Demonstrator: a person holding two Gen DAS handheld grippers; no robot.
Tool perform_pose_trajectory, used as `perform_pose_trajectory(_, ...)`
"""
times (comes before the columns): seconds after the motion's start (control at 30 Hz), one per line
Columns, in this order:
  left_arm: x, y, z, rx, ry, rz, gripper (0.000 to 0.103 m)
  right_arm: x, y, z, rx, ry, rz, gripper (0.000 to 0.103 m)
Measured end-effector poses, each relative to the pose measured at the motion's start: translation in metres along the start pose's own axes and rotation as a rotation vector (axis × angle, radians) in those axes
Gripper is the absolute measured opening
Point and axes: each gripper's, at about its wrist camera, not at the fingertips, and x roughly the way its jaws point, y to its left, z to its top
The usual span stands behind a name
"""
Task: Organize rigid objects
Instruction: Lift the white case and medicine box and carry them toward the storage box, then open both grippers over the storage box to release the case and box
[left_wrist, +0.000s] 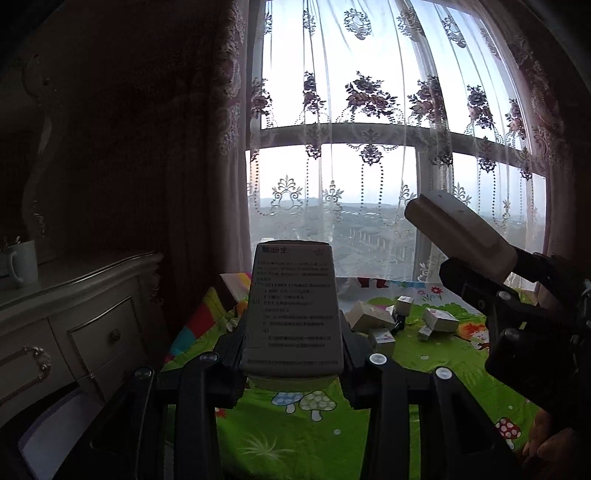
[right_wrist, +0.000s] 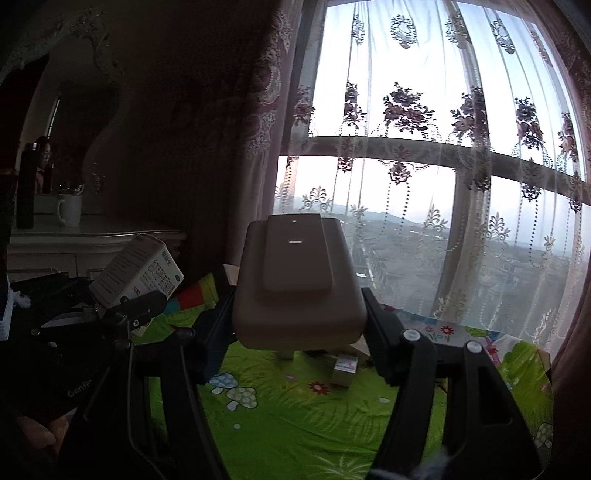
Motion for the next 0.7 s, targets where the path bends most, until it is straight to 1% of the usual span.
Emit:
perform_pose_trajectory(0.07,-0.004,0.014,-0.006,-0.017,0.012,0.031,0.041,0.005,0.011,0.001,-0.003,0.003,0.040,0.067)
perform_pose_trajectory(0.23,-0.011,0.049,-0.023,-0.061,0.051,0.118,0.041,0.024,0.046,-0.001,-0.008,0.052,0.207,0.067)
perform_pose_trajectory(0.4,-0.021,0.086,-0.045,-0.099,0.097,0.219,0.041,0.039,0.091,-0.004,-0.070,0.085,0.351,0.067)
perform_pose_trajectory(0.5,-0.024,0.108,-0.060,-0.136,0.145,0.264,0.041,0.049,0.115,-0.008,-0.111,0.139,0.452,0.067)
perform_pose_trajectory(0.63,-0.030,0.133,-0.081,-0.202,0.221,0.311,0.041,0.064,0.144,-0.016,-0.150,0.218,0.556,0.067)
perform_pose_trajectory(0.7,-0.032,0.142,-0.088,-0.229,0.252,0.326,0.041,0.071,0.159,-0.020,-0.178,0.247,0.594,0.067)
